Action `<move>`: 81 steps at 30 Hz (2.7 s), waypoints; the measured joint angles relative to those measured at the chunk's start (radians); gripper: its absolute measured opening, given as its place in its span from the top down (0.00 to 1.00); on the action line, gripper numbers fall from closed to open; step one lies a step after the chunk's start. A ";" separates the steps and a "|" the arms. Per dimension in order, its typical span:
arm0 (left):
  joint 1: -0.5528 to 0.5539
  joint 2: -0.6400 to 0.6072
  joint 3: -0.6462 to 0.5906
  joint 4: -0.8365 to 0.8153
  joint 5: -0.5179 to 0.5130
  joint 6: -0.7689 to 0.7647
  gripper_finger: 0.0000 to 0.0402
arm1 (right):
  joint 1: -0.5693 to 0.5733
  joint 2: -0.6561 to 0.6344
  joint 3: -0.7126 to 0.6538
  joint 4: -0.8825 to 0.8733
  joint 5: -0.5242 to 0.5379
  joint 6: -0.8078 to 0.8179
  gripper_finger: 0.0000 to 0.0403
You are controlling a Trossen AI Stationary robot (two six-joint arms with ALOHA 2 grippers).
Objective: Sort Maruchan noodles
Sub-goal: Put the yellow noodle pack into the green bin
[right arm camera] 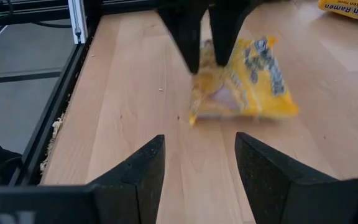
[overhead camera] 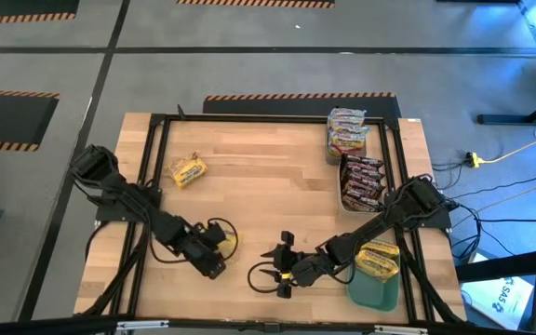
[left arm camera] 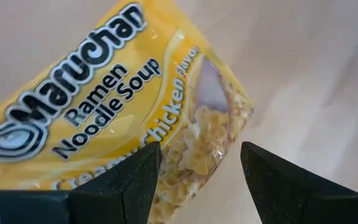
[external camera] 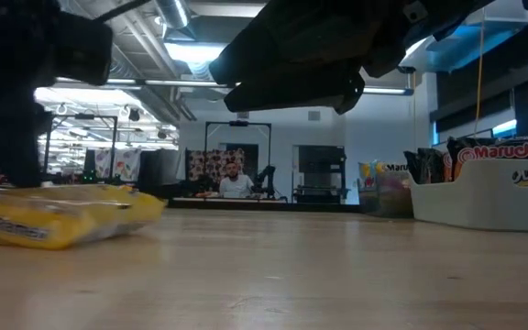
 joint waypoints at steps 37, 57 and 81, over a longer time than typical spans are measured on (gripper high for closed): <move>-0.327 0.199 0.148 0.079 -0.537 0.209 0.45 | -0.268 0.000 0.061 -0.013 -0.411 0.210 0.19; -0.325 0.315 0.148 0.109 -0.604 0.205 0.45 | -0.516 0.142 0.062 0.035 -0.792 0.301 0.16; -0.273 0.316 0.148 0.106 -0.601 0.210 0.45 | -0.424 0.223 0.137 0.036 -0.892 0.379 0.16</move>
